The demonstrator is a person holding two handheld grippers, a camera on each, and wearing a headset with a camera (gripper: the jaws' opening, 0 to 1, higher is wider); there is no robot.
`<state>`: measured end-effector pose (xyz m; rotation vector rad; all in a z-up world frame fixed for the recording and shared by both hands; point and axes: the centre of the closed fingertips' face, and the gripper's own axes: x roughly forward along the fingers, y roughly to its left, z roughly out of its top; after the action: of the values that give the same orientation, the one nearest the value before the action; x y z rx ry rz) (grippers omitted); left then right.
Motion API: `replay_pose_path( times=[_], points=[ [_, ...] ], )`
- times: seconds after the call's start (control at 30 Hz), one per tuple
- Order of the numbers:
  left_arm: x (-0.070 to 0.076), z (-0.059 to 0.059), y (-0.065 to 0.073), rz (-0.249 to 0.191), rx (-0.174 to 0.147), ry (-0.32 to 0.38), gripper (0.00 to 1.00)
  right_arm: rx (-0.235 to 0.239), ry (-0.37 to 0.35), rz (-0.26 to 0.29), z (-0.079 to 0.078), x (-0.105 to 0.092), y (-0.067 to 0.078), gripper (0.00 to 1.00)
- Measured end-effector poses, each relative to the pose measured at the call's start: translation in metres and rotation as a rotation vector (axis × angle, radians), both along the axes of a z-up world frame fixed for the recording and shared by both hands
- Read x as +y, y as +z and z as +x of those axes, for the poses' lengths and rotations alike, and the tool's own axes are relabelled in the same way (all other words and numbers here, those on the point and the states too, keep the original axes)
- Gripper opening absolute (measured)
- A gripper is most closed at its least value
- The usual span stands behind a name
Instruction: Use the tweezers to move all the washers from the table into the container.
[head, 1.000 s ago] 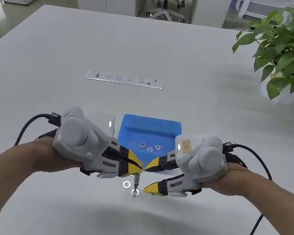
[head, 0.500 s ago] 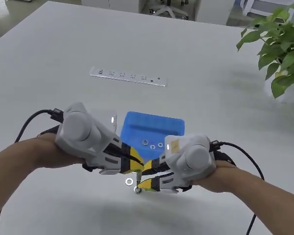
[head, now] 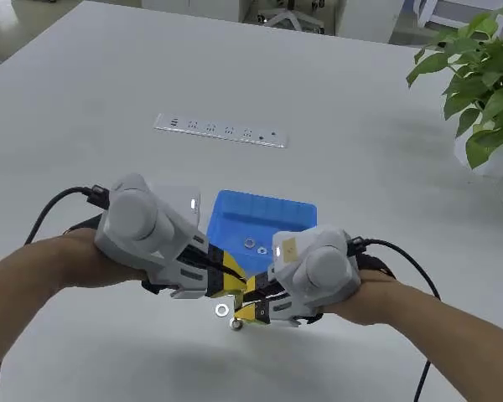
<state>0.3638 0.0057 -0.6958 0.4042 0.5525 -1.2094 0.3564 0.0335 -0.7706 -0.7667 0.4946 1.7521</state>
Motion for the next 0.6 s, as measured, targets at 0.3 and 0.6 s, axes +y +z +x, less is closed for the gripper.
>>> replay_pose_path(
  times=[0.3, 0.6],
  points=[
    [-0.0012, -0.0011, -0.0008, 0.001, 0.005, -0.005, 0.06, -0.001, 0.004, -0.029, -0.0003, -0.0006, -0.0008, 0.09],
    [-0.0003, -0.0056, -0.0044, 0.021, 0.006, -0.019, 0.09, 0.002, -0.004, -0.030, -0.0008, -0.0008, -0.0007, 0.09]
  ],
)
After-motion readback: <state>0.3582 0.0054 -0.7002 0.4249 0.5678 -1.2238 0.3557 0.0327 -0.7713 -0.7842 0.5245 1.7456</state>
